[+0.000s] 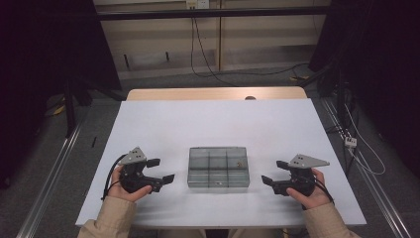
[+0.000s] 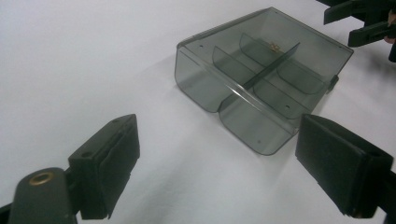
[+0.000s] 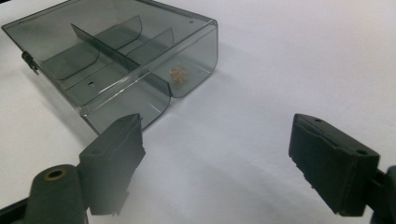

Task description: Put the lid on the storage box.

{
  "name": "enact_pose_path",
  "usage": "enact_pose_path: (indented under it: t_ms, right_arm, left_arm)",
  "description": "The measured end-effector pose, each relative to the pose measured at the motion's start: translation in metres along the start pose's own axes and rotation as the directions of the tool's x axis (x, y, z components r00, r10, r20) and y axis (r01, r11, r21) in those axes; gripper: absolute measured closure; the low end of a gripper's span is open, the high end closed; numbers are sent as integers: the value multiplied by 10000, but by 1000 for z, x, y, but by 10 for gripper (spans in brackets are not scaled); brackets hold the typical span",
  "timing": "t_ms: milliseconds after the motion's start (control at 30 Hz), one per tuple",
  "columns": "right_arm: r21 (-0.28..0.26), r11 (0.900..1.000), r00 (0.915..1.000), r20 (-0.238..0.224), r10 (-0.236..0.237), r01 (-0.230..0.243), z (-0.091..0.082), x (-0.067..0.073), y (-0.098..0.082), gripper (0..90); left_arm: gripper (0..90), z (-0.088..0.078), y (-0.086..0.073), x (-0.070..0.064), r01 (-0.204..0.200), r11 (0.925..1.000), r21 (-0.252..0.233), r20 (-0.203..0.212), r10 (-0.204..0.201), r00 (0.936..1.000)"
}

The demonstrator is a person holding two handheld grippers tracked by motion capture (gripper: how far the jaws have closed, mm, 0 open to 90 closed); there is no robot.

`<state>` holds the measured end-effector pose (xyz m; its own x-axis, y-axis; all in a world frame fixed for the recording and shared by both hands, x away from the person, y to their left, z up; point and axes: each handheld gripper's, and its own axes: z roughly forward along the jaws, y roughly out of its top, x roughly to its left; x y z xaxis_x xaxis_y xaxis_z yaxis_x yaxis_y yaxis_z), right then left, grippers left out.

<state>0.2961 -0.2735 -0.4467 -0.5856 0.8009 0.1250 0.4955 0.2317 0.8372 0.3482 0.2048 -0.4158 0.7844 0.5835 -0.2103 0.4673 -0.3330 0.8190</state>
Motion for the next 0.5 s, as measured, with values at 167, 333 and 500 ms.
enact_pose_path:
  t_ms: [167,333,500]
  right_arm:
    - [-6,10000,9999,131,-12,12,-1,-2,-2,176]
    - [-24,10000,9997,238,-13,14,-3,-4,-4,175]
    - [-52,10000,9996,284,59,-57,-3,-4,-5,175]
  left_arm:
    - [124,-3,-3,4,-15,10000,30,-34,15,10000]
    - [116,-6,-7,11,60,10000,-31,-171,-61,9998]
    - [110,-7,-10,15,191,9998,48,-328,-189,9993]
